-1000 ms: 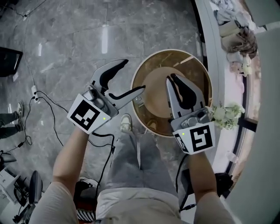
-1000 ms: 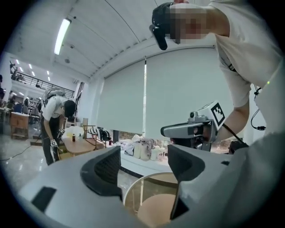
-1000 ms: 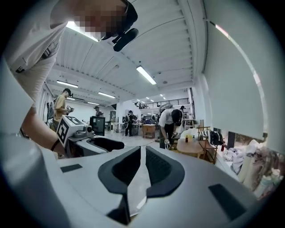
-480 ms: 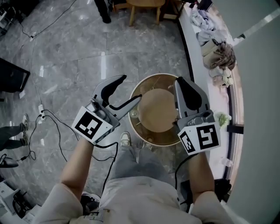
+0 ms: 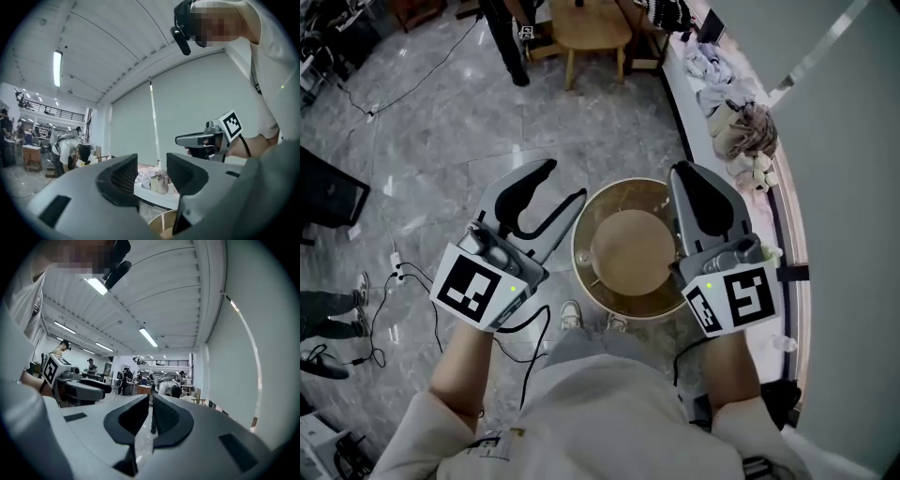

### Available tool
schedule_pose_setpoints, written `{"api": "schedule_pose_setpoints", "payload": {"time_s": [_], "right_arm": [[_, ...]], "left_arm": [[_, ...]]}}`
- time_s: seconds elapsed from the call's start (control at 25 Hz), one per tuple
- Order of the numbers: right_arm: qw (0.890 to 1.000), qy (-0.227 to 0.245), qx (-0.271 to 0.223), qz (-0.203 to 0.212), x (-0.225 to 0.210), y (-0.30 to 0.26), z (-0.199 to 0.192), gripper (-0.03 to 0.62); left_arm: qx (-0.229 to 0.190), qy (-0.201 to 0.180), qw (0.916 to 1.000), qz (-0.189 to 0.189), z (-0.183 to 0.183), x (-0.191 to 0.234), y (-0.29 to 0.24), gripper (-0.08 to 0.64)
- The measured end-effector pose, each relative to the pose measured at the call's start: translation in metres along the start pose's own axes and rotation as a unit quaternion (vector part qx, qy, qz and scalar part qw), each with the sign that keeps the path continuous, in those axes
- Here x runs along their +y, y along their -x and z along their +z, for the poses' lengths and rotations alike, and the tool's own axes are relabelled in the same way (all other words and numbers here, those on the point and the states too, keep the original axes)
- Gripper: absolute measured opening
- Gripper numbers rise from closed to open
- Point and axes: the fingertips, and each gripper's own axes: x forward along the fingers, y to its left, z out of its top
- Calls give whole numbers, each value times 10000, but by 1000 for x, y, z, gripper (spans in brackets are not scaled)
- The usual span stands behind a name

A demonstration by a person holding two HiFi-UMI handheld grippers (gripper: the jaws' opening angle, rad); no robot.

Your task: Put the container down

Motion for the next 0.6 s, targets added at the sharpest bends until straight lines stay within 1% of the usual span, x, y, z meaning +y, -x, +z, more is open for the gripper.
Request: {"api": "schedule_pose_setpoints", "payload": {"time_s": [0.04,0.12,0.24,0.32,0.44,0.6], "right_arm": [[10000,50,-64,2,0,4,11,28],[9997,191,-179,30,2,13,33,28],[9985,370,-384,109,2,25,64,28],[9979,402,-479,136,1,35,78,28],[9973,467,-534,167,1,50,94,28],[9962,543,-601,310,14,67,110,28]], "left_arm": [[-2,-11,9999,123,9,1,3,186],[-54,-8,9995,322,27,1,11,40],[-174,-65,9989,426,52,-2,21,31],[-172,-109,9986,492,62,-6,24,31],[-73,-93,9976,676,67,-7,25,18],[99,-161,9947,1010,64,-3,34,11]]}}
